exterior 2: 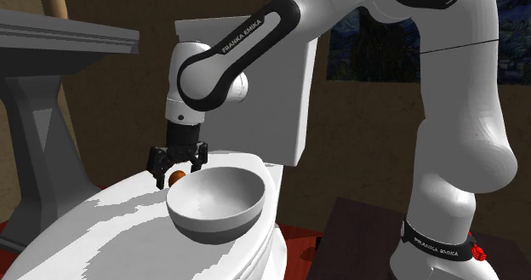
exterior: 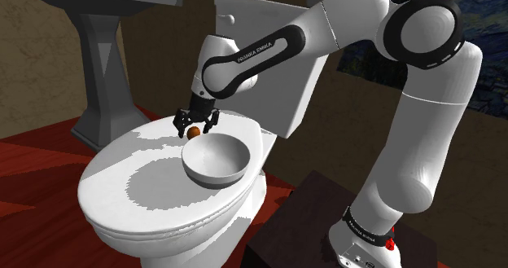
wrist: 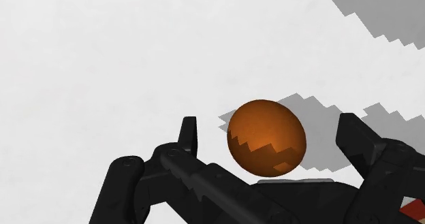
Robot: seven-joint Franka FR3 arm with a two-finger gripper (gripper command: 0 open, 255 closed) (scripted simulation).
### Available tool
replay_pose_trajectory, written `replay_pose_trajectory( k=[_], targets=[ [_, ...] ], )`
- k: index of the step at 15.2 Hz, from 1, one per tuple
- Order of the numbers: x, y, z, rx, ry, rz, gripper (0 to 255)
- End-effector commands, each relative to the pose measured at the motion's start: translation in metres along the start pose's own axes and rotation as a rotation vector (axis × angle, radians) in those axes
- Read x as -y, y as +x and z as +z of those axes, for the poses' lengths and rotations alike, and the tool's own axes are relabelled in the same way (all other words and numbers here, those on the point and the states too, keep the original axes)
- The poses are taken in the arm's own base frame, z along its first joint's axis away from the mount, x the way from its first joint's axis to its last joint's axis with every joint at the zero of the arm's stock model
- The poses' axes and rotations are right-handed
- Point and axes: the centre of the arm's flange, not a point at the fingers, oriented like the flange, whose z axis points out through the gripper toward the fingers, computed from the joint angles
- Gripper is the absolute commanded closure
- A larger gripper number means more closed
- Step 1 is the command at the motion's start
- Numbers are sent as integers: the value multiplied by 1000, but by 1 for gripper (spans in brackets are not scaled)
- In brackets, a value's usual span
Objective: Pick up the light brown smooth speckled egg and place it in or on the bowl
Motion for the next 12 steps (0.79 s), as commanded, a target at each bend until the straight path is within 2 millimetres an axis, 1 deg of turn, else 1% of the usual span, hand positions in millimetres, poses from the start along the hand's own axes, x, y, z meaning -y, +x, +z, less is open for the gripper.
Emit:
replay_pose_trajectory(
  k=[1,3,4,12],
  targets=[
    [0,0,0,0,0,0,0],
    [0,0,0,0,0,0,0],
    [0,0,0,0,0,0,255],
    [0,0,0,0,0,0,255]
  ],
)
